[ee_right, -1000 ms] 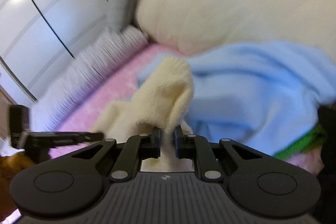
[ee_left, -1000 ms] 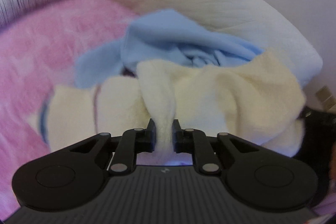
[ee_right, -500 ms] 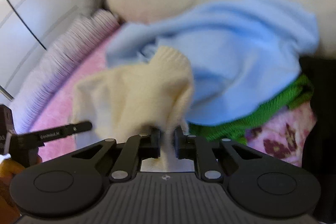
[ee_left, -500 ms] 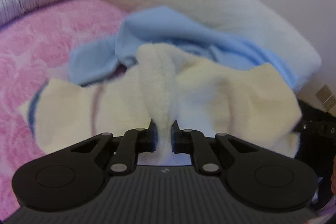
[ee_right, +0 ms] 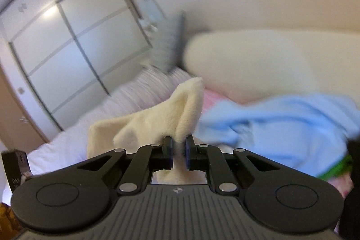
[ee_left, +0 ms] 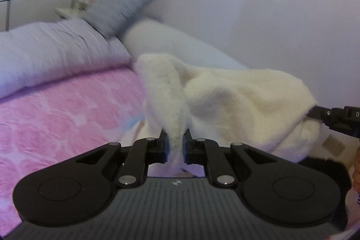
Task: Fold clothes
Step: 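Lift the sweater with both grippers and shake it out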
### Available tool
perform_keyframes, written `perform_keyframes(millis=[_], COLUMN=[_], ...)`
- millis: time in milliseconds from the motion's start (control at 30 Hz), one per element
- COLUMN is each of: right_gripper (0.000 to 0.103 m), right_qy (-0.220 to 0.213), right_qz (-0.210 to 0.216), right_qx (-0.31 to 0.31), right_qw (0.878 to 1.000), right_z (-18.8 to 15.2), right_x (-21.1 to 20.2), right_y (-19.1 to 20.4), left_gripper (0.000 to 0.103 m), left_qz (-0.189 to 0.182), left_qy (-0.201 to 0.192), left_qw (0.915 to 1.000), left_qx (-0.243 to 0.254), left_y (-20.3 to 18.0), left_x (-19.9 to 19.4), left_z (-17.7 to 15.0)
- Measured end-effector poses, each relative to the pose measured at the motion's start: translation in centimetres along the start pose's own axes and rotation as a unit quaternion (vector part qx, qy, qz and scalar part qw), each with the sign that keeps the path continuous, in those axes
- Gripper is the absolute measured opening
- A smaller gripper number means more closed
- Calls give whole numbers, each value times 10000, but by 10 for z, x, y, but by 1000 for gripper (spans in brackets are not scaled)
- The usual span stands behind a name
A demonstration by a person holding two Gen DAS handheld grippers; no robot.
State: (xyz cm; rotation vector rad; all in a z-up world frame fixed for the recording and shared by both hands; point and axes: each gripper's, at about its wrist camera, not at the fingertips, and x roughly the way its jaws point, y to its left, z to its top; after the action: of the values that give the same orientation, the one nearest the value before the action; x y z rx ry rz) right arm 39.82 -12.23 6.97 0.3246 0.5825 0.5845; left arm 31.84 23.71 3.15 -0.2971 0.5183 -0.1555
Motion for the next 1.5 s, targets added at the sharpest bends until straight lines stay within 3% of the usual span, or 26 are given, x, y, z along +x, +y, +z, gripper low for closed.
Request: perform_keyframes(millis=[233,367,433,700,900,933,1000,1033,1100,1200,1233,1367,1500], right_gripper=[10,9,8,8,8,8,8,8,11,33,35,40,41], right_qy=[-129,-36,-7,461,503,449,344,321,489,1352,1619,2540,3402], right_qz=[1114,1784,2237,3133,3938,4042,4141,4089,3701,2748,2374,1760,1328], right_qx=[-572,-854,-856,-1040,-1214,-1187,-1146,-1290,-1532,-1634,-1692,-1774,-2021], right_qw=[9920,9802,9709,9428,9098,9058,9023,9029,9150,9378,9427,9344,9087], right_z=[40,61,66,56,44,43,42,39,27,-17,-37,-114,-174], right_x=[-20,-29,-36,-50,-56,-57,-58,-57,-42,7,23,46,55], right_y=[100,149,173,256,354,369,400,422,456,495,503,504,495], left_gripper=[9,8,8,8,8,9,10,11,19,26,27,28,28], left_qz=[552,1104,1422,2502,3132,3193,3237,3360,3634,4040,4098,4234,4190], left_qy=[-460,-897,-1043,-1673,-2161,-2220,-2085,-1908,-1392,-621,-381,474,1136], left_qw=[9971,9888,9830,9513,9236,9204,9222,9212,9175,9025,8989,8829,8713], left_qx=[-254,-451,-517,-671,-466,-401,-355,-459,-821,-1356,-1507,-1976,-2288], left_y=[9,7,3,-2,14,19,39,53,95,148,161,183,183], left_x=[-110,-188,-229,-368,-473,-490,-515,-522,-524,-525,-525,-526,-533], left_z=[10,8,6,-7,8,12,23,27,22,-4,-19,-86,-140])
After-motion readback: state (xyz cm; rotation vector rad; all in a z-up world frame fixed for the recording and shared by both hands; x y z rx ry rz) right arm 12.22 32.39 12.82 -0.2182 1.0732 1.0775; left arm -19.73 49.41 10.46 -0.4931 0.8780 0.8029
